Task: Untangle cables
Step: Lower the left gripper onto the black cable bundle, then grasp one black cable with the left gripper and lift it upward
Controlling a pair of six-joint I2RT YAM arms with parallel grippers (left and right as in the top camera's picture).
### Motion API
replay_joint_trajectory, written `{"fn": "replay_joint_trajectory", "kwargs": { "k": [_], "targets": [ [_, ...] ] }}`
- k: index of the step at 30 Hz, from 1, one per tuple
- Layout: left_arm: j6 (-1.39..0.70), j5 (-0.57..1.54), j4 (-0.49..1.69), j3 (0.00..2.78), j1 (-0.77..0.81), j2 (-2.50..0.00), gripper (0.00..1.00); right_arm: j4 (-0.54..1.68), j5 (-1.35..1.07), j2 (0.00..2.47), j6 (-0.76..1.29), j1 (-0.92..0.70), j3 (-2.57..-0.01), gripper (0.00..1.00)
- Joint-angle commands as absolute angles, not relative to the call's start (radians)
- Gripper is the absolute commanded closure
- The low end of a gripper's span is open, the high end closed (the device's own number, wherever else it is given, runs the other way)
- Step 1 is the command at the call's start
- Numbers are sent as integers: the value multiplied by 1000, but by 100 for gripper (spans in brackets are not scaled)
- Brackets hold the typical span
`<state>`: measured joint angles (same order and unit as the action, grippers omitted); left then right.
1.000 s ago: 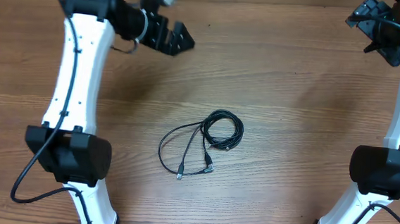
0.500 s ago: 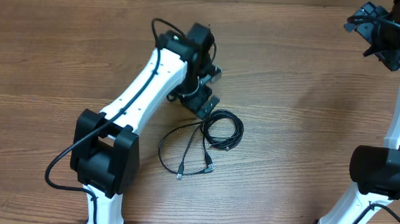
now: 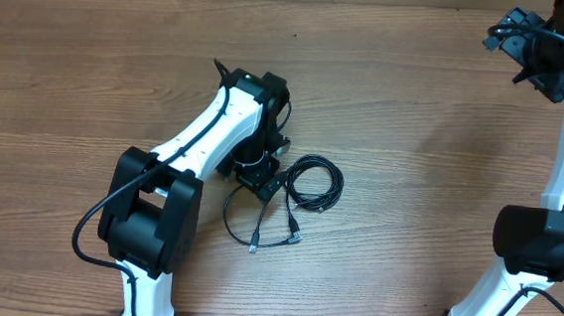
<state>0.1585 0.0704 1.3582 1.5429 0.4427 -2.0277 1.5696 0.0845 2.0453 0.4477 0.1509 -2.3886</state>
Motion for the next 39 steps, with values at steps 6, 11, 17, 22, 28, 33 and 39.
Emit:
{"fn": "replay_joint_trajectory", "kwargs": {
  "k": [6, 11, 17, 22, 28, 33, 39],
  "targets": [
    [141, 117, 1282, 1525, 439, -2035, 0, 1566, 84, 2041, 440, 152, -2395, 0],
    [134, 157, 1229, 1525, 439, -2035, 0, 1567, 84, 2041, 440, 152, -2395, 0],
    [131, 157, 1199, 1494, 440, -2035, 2, 1565, 88, 2041, 440, 152, -2395, 0],
    [129, 138, 1197, 1432, 439, -2035, 1, 1559, 88, 2041, 440, 152, -2395, 0],
    [117, 116, 1204, 1395, 439, -2035, 51, 1536, 88, 2041, 441, 152, -2395, 0],
    [73, 117, 1192, 1395, 439, -2035, 96, 1520, 87, 2041, 441, 152, -2395, 0],
    [20, 132, 1192, 1427, 439, -2035, 96, 1511, 87, 2041, 441, 152, -2395, 0]
  ]
}}
